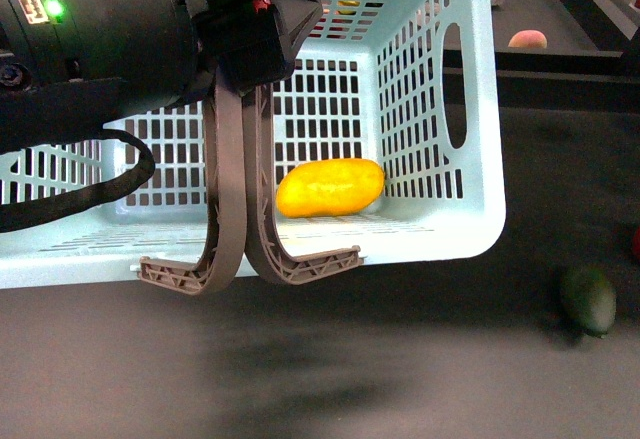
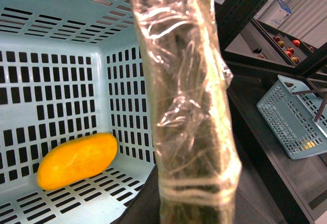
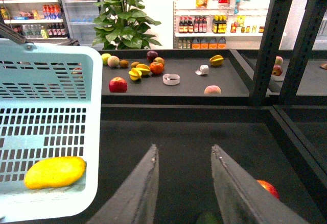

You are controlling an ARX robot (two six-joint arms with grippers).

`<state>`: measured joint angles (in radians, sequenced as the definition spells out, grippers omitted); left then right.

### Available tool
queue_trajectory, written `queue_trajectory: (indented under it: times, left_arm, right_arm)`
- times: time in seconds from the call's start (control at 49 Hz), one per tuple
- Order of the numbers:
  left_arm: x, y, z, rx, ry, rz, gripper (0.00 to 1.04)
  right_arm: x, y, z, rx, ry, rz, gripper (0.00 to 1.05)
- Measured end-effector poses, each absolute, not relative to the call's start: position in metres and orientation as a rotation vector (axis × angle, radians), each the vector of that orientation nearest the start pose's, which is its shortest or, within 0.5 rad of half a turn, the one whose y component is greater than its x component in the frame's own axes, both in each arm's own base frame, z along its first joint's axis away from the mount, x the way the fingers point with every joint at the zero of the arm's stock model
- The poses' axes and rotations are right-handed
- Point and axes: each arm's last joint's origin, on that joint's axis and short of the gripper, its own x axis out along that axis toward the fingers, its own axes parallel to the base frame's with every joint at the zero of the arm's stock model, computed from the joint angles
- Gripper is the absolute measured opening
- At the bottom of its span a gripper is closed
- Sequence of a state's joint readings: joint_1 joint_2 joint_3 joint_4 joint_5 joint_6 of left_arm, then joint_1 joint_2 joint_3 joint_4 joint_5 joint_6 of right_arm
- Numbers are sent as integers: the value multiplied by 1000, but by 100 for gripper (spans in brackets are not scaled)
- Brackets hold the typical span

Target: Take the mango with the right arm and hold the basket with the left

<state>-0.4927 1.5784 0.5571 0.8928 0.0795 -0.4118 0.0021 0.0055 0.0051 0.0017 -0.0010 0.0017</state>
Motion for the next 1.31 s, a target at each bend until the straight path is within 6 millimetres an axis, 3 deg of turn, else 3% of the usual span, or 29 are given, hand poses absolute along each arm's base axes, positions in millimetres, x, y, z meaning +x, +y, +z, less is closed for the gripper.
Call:
queue_trajectory:
  times: [0.102,0.224,0.388,0.571,0.735,0.98,1.306]
  left_arm:
    - [261,-142,178,-369,238,-526,8]
    - [268,-151,173,-272,188,-361,8]
    - [305,-161,177,-325,156,-168,8]
    - [341,-154,175,-552,192,53,8]
    - [372,-136,160,-801,231,259,8]
    - [398,-113,149,-985,211,420,8]
    - [422,-64,129,-1192,106,572,8]
  right_arm:
    - [98,0,165,2,-1,3,50]
    - [98,0,165,2,-1,3,67]
    - [98,0,165,3,-2,3,99]
    - [98,0,165,2,-2,4,97]
    - [98,0,165,2,-2,3,97]
    - [98,0,165,2,-2,3,97]
    - [98,0,165,2,-2,4,97]
